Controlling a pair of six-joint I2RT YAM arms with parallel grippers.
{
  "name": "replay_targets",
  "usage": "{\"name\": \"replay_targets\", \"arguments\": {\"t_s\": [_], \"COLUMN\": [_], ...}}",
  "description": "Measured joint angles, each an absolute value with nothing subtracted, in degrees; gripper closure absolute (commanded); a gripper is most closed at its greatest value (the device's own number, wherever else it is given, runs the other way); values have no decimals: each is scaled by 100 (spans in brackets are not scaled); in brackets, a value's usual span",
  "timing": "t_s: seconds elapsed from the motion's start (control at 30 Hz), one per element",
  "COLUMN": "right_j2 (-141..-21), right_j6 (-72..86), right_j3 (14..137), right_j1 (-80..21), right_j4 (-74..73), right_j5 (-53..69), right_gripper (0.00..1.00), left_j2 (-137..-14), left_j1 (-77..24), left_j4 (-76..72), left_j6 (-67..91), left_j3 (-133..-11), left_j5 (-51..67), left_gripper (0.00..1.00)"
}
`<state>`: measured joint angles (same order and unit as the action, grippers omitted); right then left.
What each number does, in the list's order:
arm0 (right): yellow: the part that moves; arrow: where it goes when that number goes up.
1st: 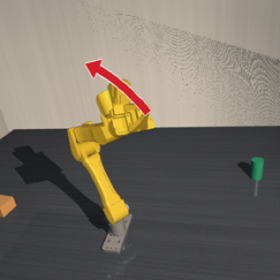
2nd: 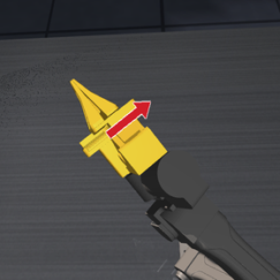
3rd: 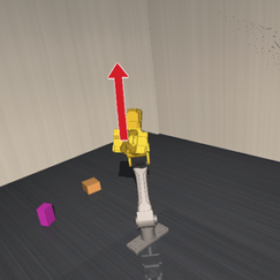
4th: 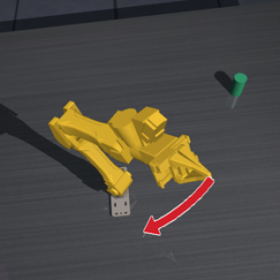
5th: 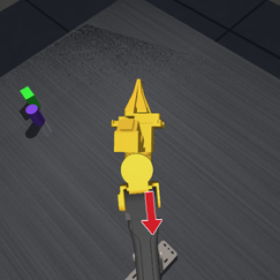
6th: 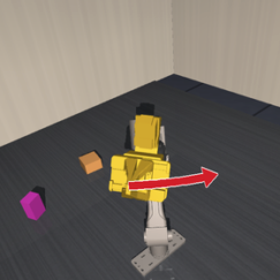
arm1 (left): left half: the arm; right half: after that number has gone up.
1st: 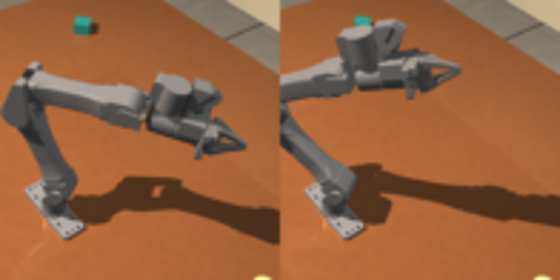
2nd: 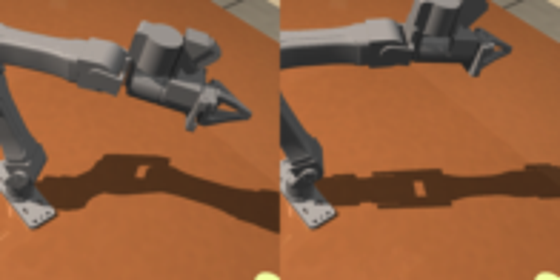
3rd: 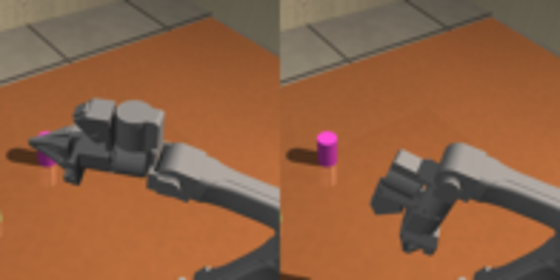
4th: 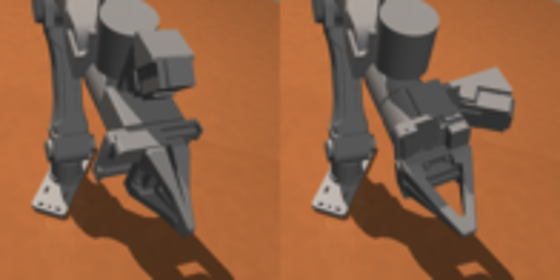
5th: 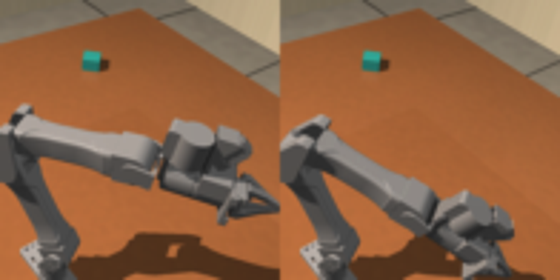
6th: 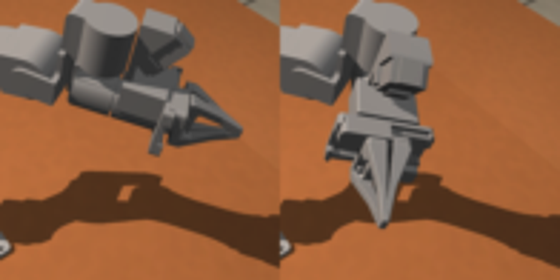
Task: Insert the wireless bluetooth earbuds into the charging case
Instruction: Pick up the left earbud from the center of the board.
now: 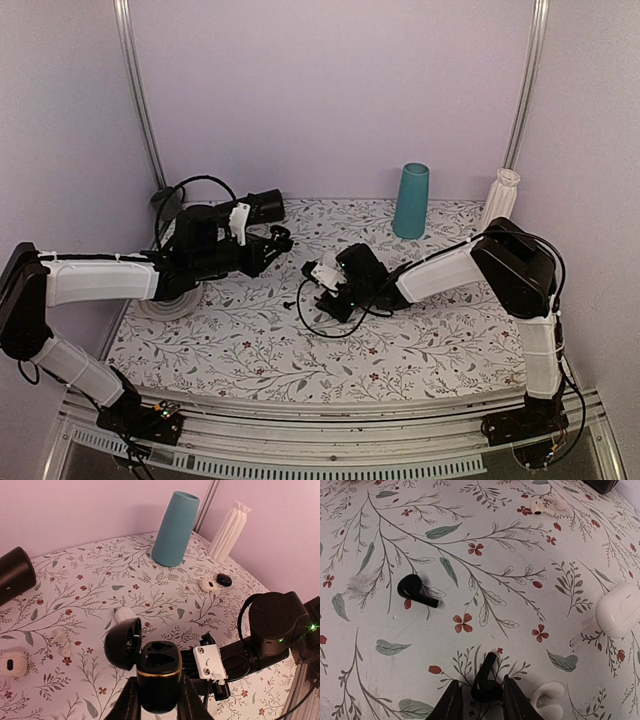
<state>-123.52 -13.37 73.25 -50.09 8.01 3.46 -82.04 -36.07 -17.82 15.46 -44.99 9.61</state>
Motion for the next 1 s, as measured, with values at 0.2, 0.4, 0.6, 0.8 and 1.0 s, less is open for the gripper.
{"name": "replay_targets", "arguments": {"t_s": [0.2, 0.4, 0.6, 0.8, 1.0], "right_j2": [-12398, -12405, -12398, -12022, -11190], "right_j6": [-1339, -1345, -1304, -1111, -829], "right_j3": [7358, 7360, 7338, 7006, 6632], "right_j1": [-5009, -5009, -5006, -5004, -4987], "right_j4": [856, 893, 928, 714, 290], "right_j5": [305, 231, 185, 200, 405], "right_gripper": [80, 89, 90, 90, 90], "left_j2": [-8204, -8215, -8265, -8479, -8600], "left_j1": [-3607, -3607, -3607, -3607, -3607], "left_j4": [-1780, -1778, -1887, -2274, -2917], "left_j6": [1546, 1540, 1387, 1072, 611], "left_j3": [-4504, -4506, -4506, -4506, -4423], "left_j5": [961, 961, 1017, 1179, 1553], "left_gripper": [100, 100, 100, 100, 100]}}
